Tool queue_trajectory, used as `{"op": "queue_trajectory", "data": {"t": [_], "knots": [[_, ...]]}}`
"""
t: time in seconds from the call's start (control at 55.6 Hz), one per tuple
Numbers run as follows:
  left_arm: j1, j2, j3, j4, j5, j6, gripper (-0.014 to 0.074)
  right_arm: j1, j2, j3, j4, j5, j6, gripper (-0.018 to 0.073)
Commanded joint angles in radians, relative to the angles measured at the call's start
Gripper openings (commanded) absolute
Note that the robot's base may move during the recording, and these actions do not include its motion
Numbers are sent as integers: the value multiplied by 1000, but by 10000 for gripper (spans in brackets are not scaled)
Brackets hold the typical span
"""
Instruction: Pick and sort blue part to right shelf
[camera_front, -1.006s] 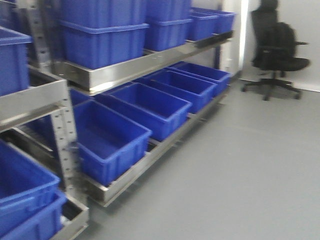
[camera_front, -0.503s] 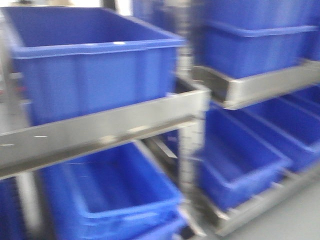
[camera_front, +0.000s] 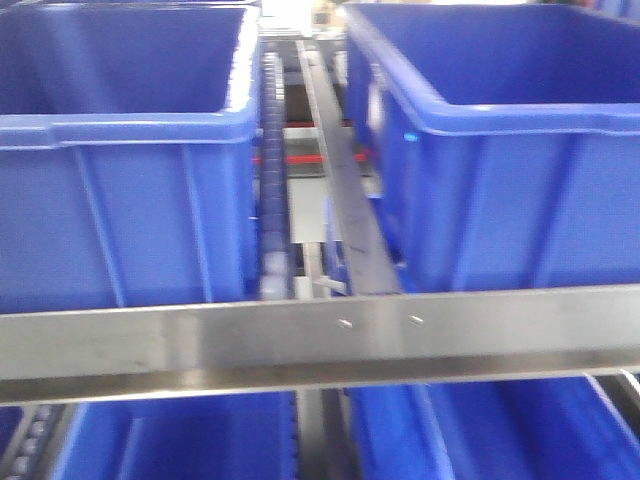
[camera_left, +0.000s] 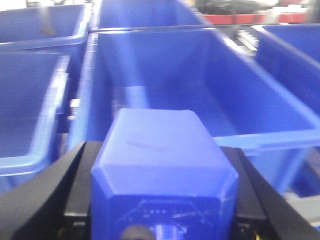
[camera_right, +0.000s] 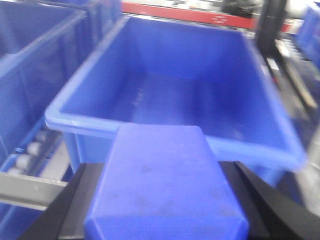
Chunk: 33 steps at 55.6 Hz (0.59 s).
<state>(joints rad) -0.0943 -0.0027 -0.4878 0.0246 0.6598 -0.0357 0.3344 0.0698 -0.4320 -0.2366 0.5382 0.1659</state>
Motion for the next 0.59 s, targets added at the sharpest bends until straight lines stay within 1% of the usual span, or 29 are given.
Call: {"op": "queue_trajectory", "data": {"t": [0.0,0.575], "knots": [[-1,17,-25,-2,-97,-5,316,-2,19,-29,-17,-92,-9,132],[-1,17,-25,-2,-97,-5,316,-2,19,-29,-17,-92,-9,132]]}}
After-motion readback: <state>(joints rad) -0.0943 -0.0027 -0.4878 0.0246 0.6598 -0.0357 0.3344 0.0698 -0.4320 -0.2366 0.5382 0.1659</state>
